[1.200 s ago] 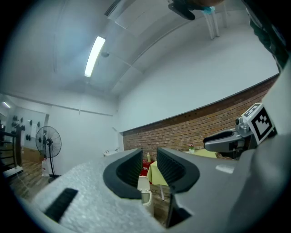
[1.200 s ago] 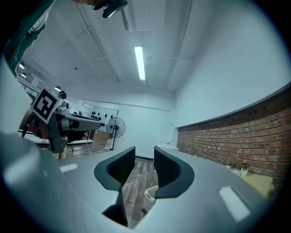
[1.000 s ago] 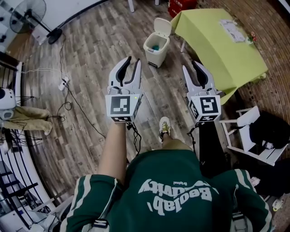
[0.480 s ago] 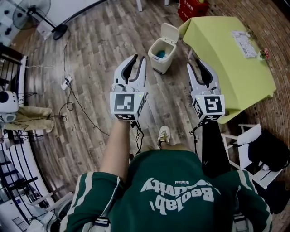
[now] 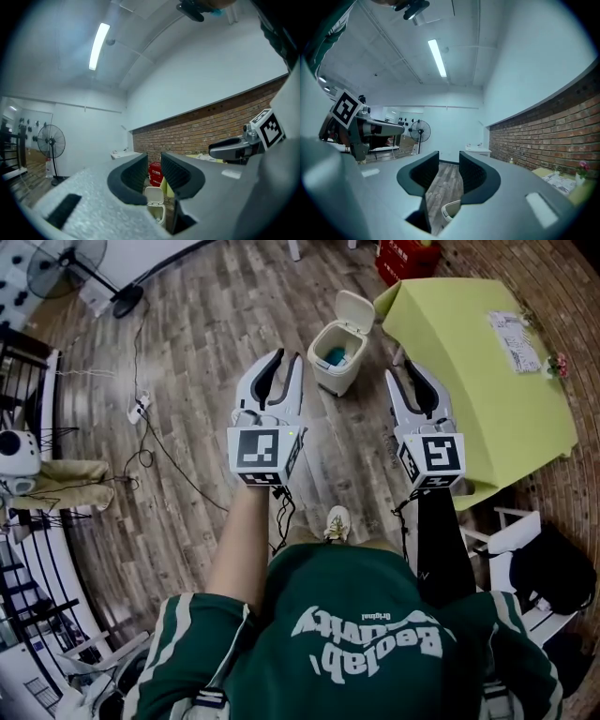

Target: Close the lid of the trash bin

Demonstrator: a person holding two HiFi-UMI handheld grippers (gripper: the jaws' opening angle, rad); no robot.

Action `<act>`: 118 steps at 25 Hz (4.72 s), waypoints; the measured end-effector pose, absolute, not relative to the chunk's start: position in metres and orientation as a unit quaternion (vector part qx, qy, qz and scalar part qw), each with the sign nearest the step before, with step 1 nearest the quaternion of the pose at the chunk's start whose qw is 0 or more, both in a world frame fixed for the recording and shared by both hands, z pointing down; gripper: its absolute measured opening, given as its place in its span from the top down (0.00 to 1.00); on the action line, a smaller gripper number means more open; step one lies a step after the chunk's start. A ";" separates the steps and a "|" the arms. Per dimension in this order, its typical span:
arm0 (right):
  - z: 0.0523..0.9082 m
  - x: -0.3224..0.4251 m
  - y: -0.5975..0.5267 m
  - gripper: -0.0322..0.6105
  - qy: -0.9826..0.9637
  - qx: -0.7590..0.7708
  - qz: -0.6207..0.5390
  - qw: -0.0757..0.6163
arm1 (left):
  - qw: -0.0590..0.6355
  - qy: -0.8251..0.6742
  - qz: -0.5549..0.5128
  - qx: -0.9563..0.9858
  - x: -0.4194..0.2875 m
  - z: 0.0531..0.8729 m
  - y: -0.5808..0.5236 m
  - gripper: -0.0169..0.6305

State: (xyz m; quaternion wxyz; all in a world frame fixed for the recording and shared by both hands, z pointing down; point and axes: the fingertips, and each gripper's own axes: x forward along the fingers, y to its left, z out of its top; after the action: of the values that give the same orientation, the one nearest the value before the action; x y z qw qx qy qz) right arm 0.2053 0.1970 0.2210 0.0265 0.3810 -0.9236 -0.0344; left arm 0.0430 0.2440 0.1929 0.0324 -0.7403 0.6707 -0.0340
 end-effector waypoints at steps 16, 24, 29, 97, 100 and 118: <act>0.211 0.180 0.154 0.69 -0.928 0.371 -0.042 0.020 | 0.050 0.663 -0.030 -0.746 0.020 0.174 0.206 0.82; 0.205 0.141 0.102 0.70 -0.922 0.382 -0.065 0.015 | 0.061 0.645 -0.022 -0.761 -0.017 0.173 0.149 0.82; 0.202 0.112 0.056 0.70 -0.917 0.392 -0.072 0.018 | 0.063 0.633 -0.020 -0.771 -0.050 0.173 0.099 0.82; 0.464 0.043 -0.386 0.86 -0.919 0.335 0.140 0.155 | -0.049 0.563 -0.063 -0.822 -0.068 0.363 -0.359 0.82; 0.482 0.046 -0.392 0.85 -0.913 0.342 0.152 0.163 | -0.054 0.567 -0.073 -0.819 -0.071 0.373 -0.361 0.82; 0.587 0.044 -0.398 0.83 -0.893 0.313 0.186 0.265 | -0.070 0.575 -0.067 -0.812 -0.086 0.391 -0.358 0.82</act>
State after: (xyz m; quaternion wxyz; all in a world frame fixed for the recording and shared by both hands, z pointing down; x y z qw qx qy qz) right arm 0.0443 -0.3981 0.5874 0.2651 0.3133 -0.8928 0.1859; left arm -0.0864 -0.3582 0.3913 -0.0704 -0.8121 0.5754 -0.0666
